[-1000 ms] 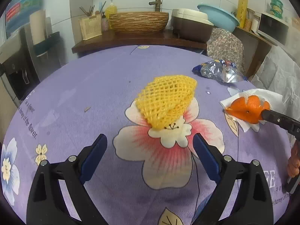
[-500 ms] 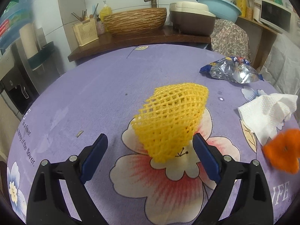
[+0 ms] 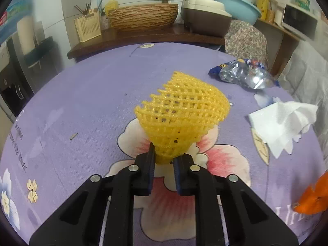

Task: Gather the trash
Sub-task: 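Carry net and peel over the bin and open both grippers to drop them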

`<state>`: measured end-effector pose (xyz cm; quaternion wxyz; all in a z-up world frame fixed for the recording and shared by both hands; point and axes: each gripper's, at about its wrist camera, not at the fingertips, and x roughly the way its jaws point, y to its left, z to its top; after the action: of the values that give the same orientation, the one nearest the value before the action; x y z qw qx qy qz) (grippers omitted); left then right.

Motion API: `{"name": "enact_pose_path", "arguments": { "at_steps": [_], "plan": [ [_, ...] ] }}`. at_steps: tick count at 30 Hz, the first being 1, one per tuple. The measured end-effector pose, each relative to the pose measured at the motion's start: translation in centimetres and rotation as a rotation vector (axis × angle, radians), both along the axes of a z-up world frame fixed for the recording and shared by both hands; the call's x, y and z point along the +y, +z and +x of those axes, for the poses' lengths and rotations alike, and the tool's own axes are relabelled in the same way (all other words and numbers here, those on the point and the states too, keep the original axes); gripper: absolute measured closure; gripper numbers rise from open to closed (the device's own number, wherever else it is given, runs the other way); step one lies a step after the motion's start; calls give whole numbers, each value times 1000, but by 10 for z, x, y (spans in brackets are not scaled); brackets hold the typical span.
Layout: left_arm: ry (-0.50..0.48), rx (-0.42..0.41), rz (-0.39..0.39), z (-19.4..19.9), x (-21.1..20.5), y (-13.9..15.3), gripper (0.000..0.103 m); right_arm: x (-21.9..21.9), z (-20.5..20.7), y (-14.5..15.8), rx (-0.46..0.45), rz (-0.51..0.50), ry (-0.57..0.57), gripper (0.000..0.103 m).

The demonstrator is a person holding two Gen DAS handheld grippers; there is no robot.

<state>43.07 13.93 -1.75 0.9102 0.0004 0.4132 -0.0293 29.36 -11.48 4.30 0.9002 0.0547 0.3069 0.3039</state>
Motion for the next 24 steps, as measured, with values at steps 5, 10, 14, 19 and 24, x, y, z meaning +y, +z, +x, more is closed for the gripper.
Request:
{"name": "enact_pose_path", "arguments": {
  "at_steps": [5, 10, 14, 19, 24],
  "plan": [
    [-31, -37, -50, -30, -8, 17, 89, -10, -18, 1, -40, -8, -30, 97],
    [-115, -99, -44, -69, -41, 37, 89, -28, -31, 1, -55, 8, -70, 97],
    [-190, -137, -40, -96, -79, 47, 89, -47, -45, 2, -70, 22, -109, 97],
    [-281, -163, -49, -117, -127, 58, 89, -75, -64, 3, -89, 23, -182, 97],
    [-381, -147, -54, -127, -180, 59, 89, -113, -81, 6, -115, 29, -279, 97]
  ]
}}
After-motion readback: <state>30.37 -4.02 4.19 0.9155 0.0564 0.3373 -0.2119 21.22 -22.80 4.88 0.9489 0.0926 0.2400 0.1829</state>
